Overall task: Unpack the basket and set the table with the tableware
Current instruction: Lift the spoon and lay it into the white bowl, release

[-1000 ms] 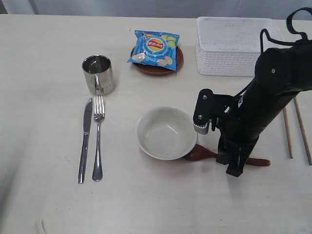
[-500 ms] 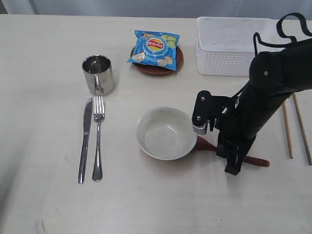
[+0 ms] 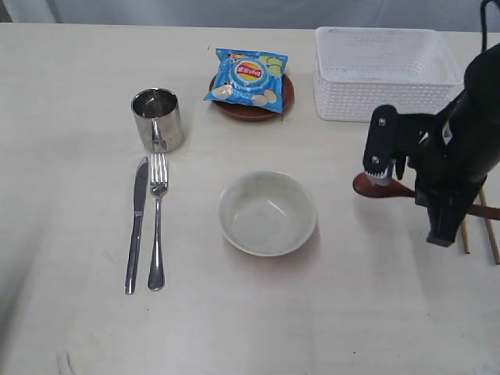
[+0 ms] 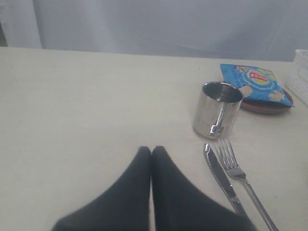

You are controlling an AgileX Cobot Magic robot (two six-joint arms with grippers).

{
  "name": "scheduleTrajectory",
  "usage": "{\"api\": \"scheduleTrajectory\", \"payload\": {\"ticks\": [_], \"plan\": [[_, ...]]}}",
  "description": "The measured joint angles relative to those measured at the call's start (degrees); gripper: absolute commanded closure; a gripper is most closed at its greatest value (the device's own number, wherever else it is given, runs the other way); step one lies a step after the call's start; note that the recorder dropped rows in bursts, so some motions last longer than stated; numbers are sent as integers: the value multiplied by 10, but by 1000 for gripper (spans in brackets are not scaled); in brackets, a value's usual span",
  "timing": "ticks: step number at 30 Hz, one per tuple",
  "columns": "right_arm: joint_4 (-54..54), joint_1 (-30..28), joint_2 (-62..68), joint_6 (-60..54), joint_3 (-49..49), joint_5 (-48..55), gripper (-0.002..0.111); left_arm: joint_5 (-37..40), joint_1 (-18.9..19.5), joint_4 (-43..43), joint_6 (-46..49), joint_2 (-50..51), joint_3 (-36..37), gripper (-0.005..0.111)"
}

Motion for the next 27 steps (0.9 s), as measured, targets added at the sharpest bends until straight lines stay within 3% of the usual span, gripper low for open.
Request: {"api": "scheduleTrajectory", "payload": {"ticks": [3, 12, 17, 27], "plan": [[34, 29, -26, 6, -20, 0, 109, 0, 0, 0, 0, 0, 0, 107], [27, 225, -16, 62, -89, 90, 109, 0, 0, 0, 0, 0, 0, 107], [-5, 239, 49, 116, -157, 158, 109, 0, 0, 0, 0, 0, 0, 107], [47, 241, 136, 124, -244, 217, 109, 0, 0, 0, 0, 0, 0, 107]]}}
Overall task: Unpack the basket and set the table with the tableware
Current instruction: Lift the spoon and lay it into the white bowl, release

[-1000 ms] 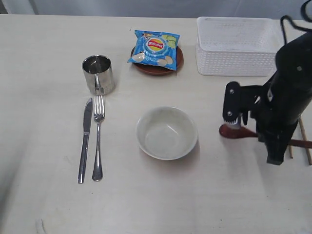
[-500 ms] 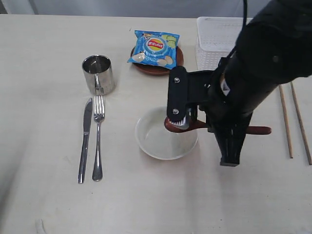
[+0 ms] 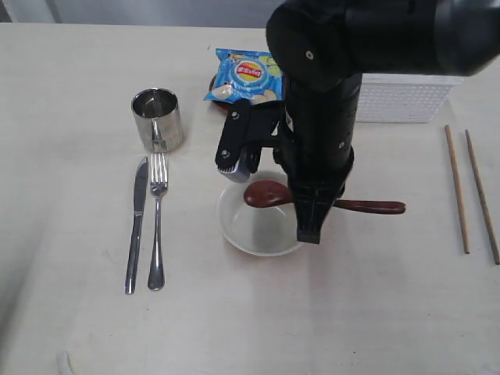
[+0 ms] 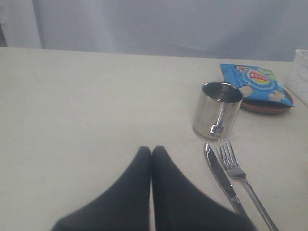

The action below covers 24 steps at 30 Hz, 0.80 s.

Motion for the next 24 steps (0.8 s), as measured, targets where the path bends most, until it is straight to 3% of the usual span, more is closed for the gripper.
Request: {"api": "scheduleTrajectory", "payload": {"ticks": [11, 14, 17, 19, 24], "plan": [[42, 1, 30, -9, -1, 5, 108, 0, 0, 0, 0, 0, 0, 107], [43, 1, 34, -2, -1, -9, 94, 0, 0, 0, 0, 0, 0, 107], [43, 1, 36, 3, -1, -18, 66, 0, 0, 0, 0, 0, 0, 107], [36, 1, 36, 17, -1, -20, 60, 0, 0, 0, 0, 0, 0, 107], [-34, 1, 17, 95, -33, -20, 60, 0, 0, 0, 0, 0, 0, 107]]}}
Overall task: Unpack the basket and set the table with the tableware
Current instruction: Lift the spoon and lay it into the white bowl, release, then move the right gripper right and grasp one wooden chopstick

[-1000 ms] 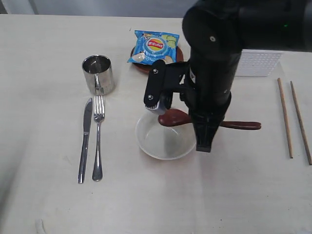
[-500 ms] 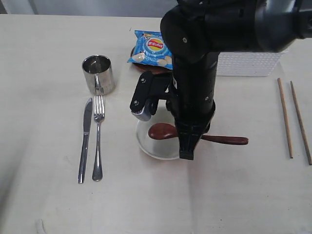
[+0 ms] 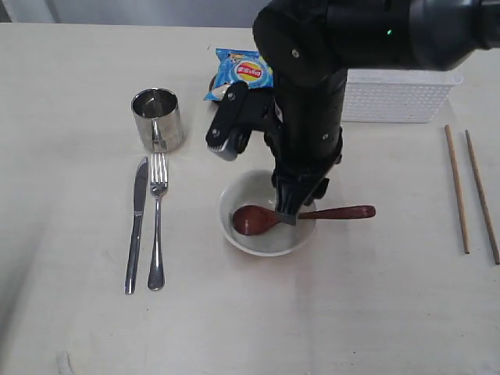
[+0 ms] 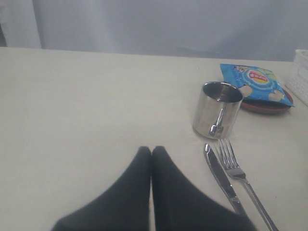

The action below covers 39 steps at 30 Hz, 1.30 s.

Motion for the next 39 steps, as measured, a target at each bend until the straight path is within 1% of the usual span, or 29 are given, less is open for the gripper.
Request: {"api": "scheduleTrajectory", "payload": {"ticks": [2, 4, 5, 7, 8, 10, 14, 17, 19, 21, 23, 25, 28, 39], "plan": [[-9, 0, -13, 5, -18, 6, 60, 0, 0, 0, 0, 0, 0, 107], [-41, 0, -30, 14, -31, 25, 60, 0, 0, 0, 0, 0, 0, 107], [-72, -8, -41, 27, -33, 37, 60, 0, 0, 0, 0, 0, 0, 107], [-88, -36, -51, 47, -33, 42, 60, 0, 0, 0, 0, 0, 0, 107], [-96, -78, -59, 65, -33, 44, 60, 0, 0, 0, 0, 0, 0, 107], [-99, -132, -64, 91, -33, 44, 60, 0, 0, 0, 0, 0, 0, 107], [-84, -267, -70, 156, -33, 36, 60, 0, 0, 0, 0, 0, 0, 107], [-12, -364, -72, 180, -24, 12, 60, 0, 0, 0, 0, 0, 0, 107], [43, -417, -74, 183, -1, -11, 60, 0, 0, 0, 0, 0, 0, 107], [88, -464, -74, 185, 33, -44, 60, 0, 0, 0, 0, 0, 0, 107], [125, -498, -74, 185, 76, -82, 60, 0, 0, 0, 0, 0, 0, 107], [149, -514, -74, 185, 112, -120, 60, 0, 0, 0, 0, 0, 0, 107], [165, -516, -73, 186, 140, -164, 60, 0, 0, 0, 0, 0, 0, 107], [168, -507, -8, 192, 147, -205, 60, 0, 0, 0, 0, 0, 0, 107]]}}
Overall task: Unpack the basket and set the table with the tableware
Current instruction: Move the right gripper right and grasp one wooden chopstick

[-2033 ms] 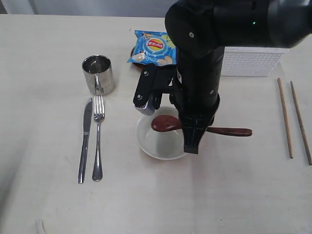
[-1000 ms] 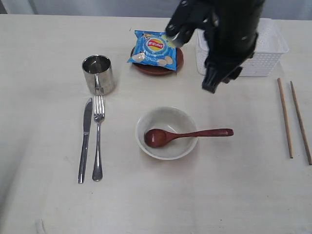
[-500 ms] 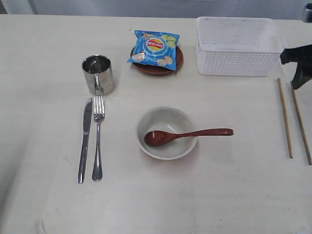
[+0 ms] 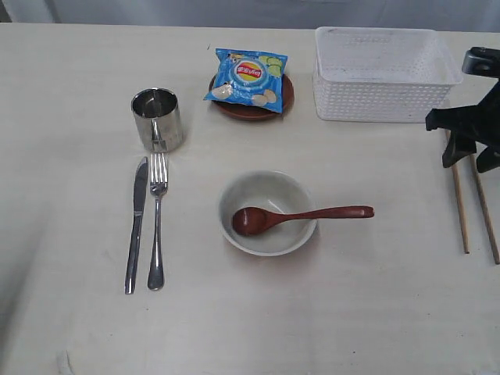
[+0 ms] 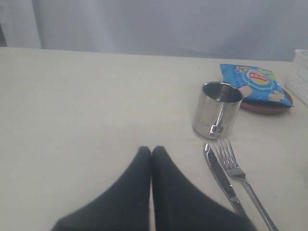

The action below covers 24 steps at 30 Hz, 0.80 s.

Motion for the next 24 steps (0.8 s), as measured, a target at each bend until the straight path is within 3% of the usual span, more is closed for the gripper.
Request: {"api": "scheduleTrajectory", "payload": {"ticks": [17, 19, 24], "plan": [[-12, 0, 91, 0, -1, -43, 62, 0, 0, 0, 0, 0, 0, 107], [-13, 0, 94, 0, -2, -43, 71, 0, 0, 0, 0, 0, 0, 107], [-29, -1, 102, 0, -6, -39, 109, 0, 0, 0, 0, 0, 0, 107]]}}
